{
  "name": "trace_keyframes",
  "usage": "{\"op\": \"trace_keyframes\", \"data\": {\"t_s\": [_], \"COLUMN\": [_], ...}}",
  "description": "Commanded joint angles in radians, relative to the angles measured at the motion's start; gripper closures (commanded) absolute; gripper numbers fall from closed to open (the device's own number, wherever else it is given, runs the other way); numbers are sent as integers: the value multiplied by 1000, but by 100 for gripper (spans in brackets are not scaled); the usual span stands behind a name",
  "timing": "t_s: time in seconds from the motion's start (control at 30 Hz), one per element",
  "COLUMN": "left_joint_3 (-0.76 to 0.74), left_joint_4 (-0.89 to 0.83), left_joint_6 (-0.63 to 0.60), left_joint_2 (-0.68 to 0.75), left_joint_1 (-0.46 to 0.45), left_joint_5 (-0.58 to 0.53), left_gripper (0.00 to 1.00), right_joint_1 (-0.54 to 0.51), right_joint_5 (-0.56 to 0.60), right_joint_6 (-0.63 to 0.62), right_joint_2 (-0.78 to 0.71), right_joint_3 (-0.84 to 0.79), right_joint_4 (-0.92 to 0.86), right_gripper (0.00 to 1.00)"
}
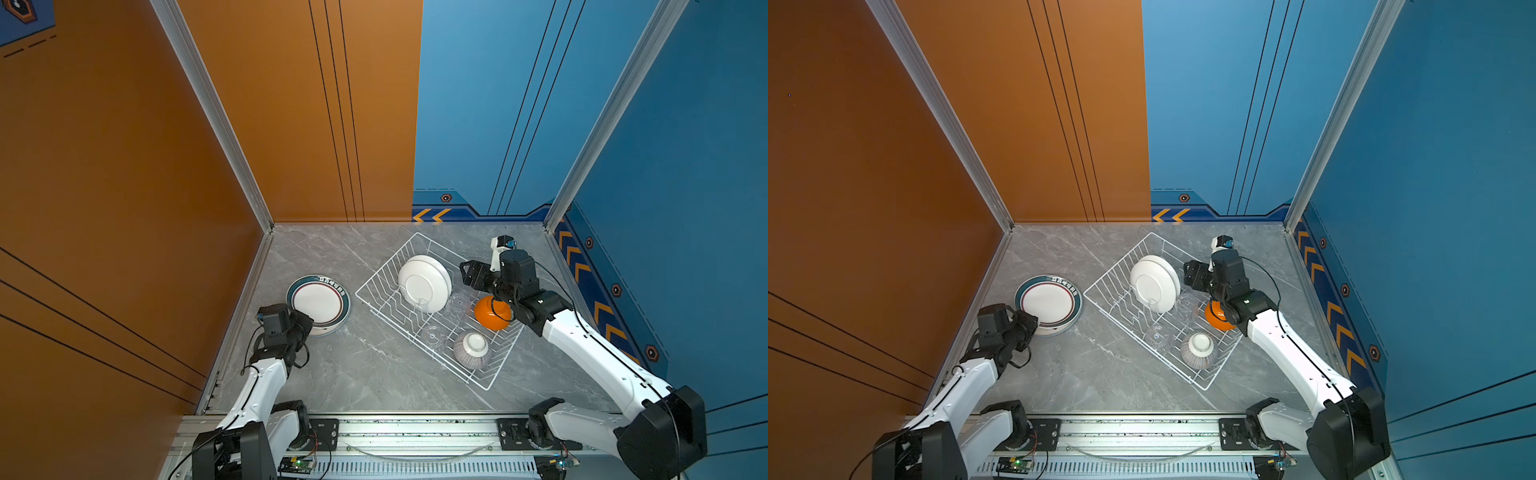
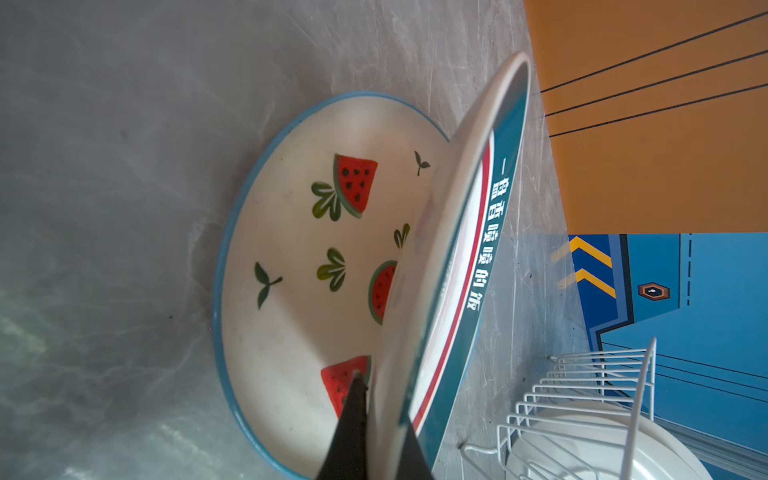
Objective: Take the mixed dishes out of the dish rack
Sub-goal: 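Release right gripper, carry plate with left onto the watermelon plate, then move the right gripper to the next white plate and grasp its rim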
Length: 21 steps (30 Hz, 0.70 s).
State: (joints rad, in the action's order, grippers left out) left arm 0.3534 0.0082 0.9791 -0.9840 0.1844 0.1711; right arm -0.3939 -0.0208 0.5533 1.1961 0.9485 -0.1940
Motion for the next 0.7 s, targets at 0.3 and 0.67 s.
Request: {"op": "trace_keyframes", "data": {"t_s": [0.3,0.67], "left_joint_3": [79,188], "left_joint_4": [-118,-340], "left_joint_6": [-90,-240], "left_joint_2": [2,-15], "left_joint_1": [1,-52], "left_joint_5": [3,-1], "left_gripper": [2,2], "right_joint_1": [-19,-21], "right_joint_5": [26,-239], "right_joint_6": [-8,-180], "right_joint_2": [17,122], "right_joint_3": [8,92], "right_joint_4": [-33,-158], "right_gripper": [20,19]}}
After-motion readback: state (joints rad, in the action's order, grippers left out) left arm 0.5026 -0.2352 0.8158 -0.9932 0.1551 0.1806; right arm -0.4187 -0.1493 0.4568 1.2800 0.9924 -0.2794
